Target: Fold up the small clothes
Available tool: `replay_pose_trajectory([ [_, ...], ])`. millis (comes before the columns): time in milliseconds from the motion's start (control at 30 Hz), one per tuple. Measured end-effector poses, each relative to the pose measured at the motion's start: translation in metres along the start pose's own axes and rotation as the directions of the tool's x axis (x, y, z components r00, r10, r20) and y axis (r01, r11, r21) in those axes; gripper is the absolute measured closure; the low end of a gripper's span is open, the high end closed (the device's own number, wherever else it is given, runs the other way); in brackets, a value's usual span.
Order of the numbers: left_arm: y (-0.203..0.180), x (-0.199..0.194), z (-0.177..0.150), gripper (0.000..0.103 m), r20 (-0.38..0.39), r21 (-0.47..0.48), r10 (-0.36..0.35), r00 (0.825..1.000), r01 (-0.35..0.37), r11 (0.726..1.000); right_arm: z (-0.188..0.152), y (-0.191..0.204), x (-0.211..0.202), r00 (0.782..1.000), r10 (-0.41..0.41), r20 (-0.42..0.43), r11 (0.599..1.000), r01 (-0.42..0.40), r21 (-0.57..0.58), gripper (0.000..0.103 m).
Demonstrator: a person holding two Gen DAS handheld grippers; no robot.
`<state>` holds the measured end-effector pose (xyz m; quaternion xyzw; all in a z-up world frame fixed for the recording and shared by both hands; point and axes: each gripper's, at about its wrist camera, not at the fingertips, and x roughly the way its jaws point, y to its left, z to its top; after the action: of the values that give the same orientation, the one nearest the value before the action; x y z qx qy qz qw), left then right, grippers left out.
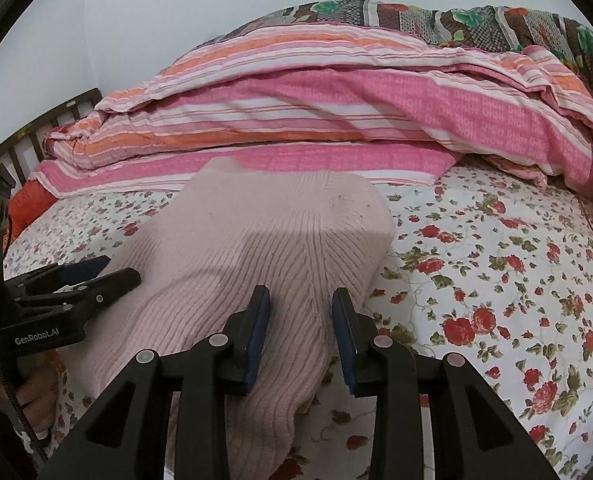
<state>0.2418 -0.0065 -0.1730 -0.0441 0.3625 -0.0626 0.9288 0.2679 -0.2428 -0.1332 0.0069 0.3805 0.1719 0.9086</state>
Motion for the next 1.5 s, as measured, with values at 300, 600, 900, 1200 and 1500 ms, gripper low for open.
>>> replay_pose_trajectory([
  [300, -0.001, 0.002, 0.001, 0.029, 0.003, 0.001, 0.001, 1.0, -0.001, 1.0, -0.001, -0.001, -0.002, 1.0, -0.015, -0.003, 1.0, 0.015, 0.009, 0.068],
  [600, -0.005, -0.001, 0.001, 0.029, -0.01, 0.017, 0.031, 0.999, -0.03, 0.999, -0.005, -0.013, -0.001, 1.0, 0.014, -0.018, 0.996, -0.013, 0.089, 0.061],
  [900, -0.003, -0.007, -0.001, 0.029, -0.046, 0.004, 0.022, 0.999, -0.022, 1.0, -0.007, -0.004, -0.021, 0.997, -0.048, -0.055, 0.996, 0.052, 0.078, 0.06],
  [1200, -0.003, -0.021, -0.01, 0.03, -0.176, -0.073, -0.064, 0.982, 0.052, 0.996, -0.023, 0.006, -0.053, 0.99, -0.099, -0.104, 0.989, 0.109, 0.099, 0.06],
  [1500, -0.026, -0.119, -0.008, 0.029, -0.073, -0.053, -0.004, 0.997, 0.0, 0.999, -0.026, 0.024, -0.136, 0.987, -0.152, -0.046, 0.982, 0.156, 0.104, 0.054],
])
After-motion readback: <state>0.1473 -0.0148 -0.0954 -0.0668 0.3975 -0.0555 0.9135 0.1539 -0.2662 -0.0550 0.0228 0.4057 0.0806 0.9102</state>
